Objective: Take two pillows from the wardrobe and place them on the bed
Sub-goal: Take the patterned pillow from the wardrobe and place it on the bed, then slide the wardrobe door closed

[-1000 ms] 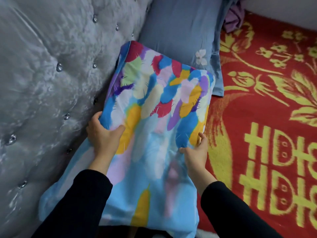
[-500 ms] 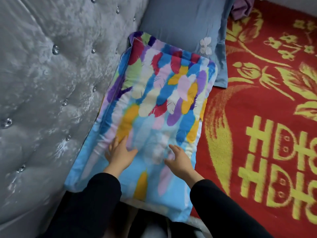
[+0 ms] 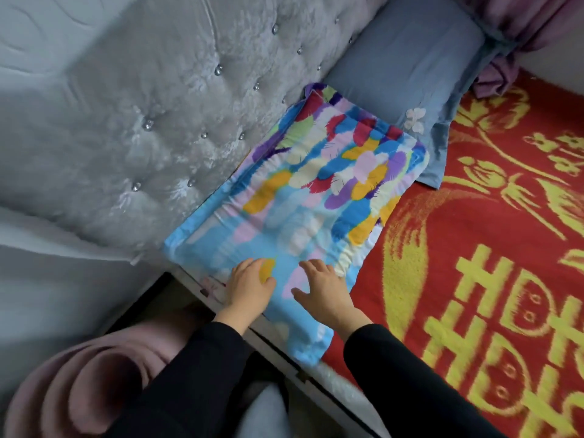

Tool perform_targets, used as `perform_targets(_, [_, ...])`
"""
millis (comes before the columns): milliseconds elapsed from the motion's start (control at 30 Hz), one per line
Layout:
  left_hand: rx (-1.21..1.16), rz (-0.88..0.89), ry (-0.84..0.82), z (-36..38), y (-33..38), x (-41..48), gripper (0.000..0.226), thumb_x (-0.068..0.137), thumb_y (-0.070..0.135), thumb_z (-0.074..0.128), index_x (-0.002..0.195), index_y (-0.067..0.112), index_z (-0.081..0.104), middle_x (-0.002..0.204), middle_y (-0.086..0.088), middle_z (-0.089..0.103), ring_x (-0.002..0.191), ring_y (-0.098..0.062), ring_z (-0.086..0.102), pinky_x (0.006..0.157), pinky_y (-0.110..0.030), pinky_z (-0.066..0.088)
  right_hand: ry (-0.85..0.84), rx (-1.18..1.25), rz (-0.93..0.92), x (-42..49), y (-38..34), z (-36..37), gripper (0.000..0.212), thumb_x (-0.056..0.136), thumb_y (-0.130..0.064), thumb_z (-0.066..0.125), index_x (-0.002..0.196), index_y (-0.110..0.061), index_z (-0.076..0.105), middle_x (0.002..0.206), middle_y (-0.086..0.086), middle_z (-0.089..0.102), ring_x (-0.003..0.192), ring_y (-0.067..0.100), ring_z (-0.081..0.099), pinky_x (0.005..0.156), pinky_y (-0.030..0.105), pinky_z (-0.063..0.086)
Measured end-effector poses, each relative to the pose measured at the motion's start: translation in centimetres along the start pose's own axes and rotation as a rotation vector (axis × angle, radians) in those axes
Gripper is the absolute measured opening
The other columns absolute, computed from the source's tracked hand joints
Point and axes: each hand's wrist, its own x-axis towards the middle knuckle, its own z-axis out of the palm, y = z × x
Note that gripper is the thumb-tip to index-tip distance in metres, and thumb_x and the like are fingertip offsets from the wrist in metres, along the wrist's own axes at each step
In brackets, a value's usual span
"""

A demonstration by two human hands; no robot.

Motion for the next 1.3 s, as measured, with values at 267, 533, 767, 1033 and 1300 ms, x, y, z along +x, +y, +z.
perform_targets(267, [-0.067,-0.113,0.254,2.0,-2.3,-21.5,0.050,0.086,0.031,0.054,0.134,0.018,0.045,0.143,-0.006,0.044,0.132,-0.026,0.037,0.107,-0.038,0.035,-0.036,-0.188,-0.342,-16.1,-2.0,1.4,0.061,0.083,-0.039,0.060,0.135,-0.017,0.037,0.139,0.008,0.039,0.126,0.032,0.036,0.098,0.049,0.036])
perform_targets(533, [-0.061,-0.272,0.485,1.5,-7.6,-40.2,0.042,0.083,0.029,0.055,0.124,0.017,0.055,0.127,-0.006,0.058,0.117,-0.026,0.051,0.095,-0.036,0.043,-0.171,-0.362,-0.672,-29.1,-8.3,5.0,0.062,0.080,-0.043,0.061,0.133,-0.022,0.038,0.140,0.004,0.038,0.127,0.029,0.035,0.102,0.050,0.034])
perform_targets(767, [-0.147,-0.466,0.672,-0.1,-15.7,-54.3,0.042,0.084,0.031,0.056,0.124,0.018,0.055,0.127,-0.006,0.058,0.115,-0.025,0.052,0.093,-0.038,0.047,-0.199,-0.430,-0.937,-39.9,-16.9,10.7,0.060,0.078,-0.046,0.061,0.129,-0.021,0.041,0.134,0.005,0.044,0.124,0.030,0.039,0.098,0.052,0.036])
perform_targets(1033, [-0.164,-0.627,0.834,-2.5,-27.7,-74.9,0.042,0.082,0.027,0.059,0.122,0.015,0.058,0.123,-0.010,0.061,0.112,-0.027,0.055,0.094,-0.038,0.048,-0.224,-0.494,-1.181,-56.3,-28.6,20.0,0.063,0.080,-0.044,0.062,0.134,-0.020,0.038,0.138,0.006,0.041,0.124,0.030,0.038,0.101,0.051,0.033])
perform_targets(1300, [-0.095,-0.739,1.036,-9.1,-36.9,-92.4,0.039,0.079,0.021,0.058,0.117,0.012,0.061,0.119,-0.016,0.063,0.112,-0.034,0.056,0.093,-0.044,0.047,-0.167,-0.512,-1.439,-70.2,-43.3,25.6,0.062,0.080,-0.040,0.063,0.134,-0.018,0.039,0.135,0.007,0.042,0.124,0.030,0.038,0.101,0.053,0.034])
